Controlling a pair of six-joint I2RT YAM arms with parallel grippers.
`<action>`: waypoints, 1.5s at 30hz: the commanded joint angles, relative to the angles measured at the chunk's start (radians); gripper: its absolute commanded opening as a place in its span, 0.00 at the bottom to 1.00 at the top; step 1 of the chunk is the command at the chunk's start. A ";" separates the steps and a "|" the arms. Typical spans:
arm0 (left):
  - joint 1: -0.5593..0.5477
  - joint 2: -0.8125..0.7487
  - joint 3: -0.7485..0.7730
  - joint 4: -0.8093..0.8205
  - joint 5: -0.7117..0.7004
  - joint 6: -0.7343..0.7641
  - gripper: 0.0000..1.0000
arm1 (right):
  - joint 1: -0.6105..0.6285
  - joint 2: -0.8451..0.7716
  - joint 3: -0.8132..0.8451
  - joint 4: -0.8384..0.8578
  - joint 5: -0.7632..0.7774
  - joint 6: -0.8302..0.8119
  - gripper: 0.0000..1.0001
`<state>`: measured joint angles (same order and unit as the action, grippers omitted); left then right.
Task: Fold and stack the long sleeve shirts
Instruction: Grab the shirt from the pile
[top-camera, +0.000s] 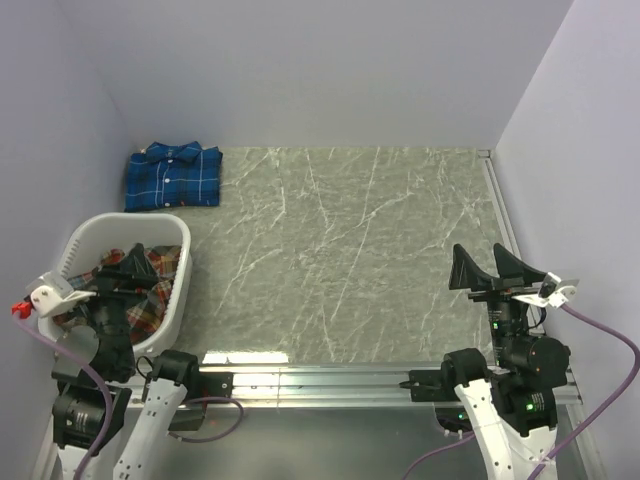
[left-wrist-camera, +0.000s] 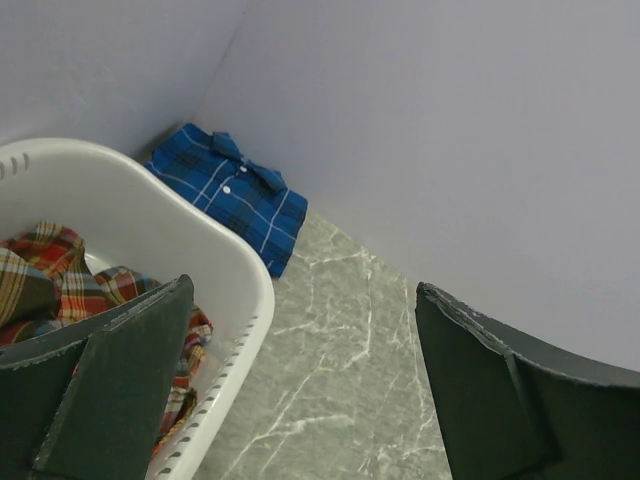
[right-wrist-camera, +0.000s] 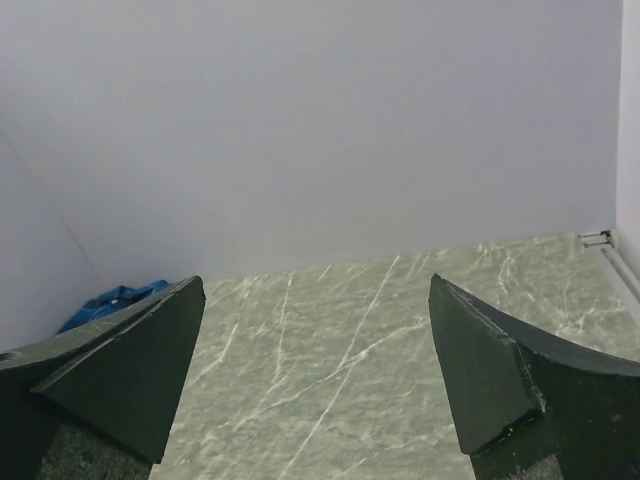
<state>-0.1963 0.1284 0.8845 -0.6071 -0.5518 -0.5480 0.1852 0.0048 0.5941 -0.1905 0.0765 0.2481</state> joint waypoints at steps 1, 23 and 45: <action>-0.002 0.056 -0.004 0.003 -0.013 -0.044 0.99 | -0.003 -0.009 -0.001 -0.007 0.014 0.028 1.00; 0.153 1.010 0.297 -0.237 0.046 -0.293 0.99 | -0.001 0.508 0.220 -0.216 -0.247 0.141 1.00; 0.603 1.273 -0.001 -0.056 -0.005 -0.359 0.99 | 0.074 0.480 0.181 -0.199 -0.273 0.148 1.00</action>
<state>0.3931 1.3651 0.8997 -0.7368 -0.5716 -0.8783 0.2497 0.4953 0.7723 -0.4141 -0.1856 0.3996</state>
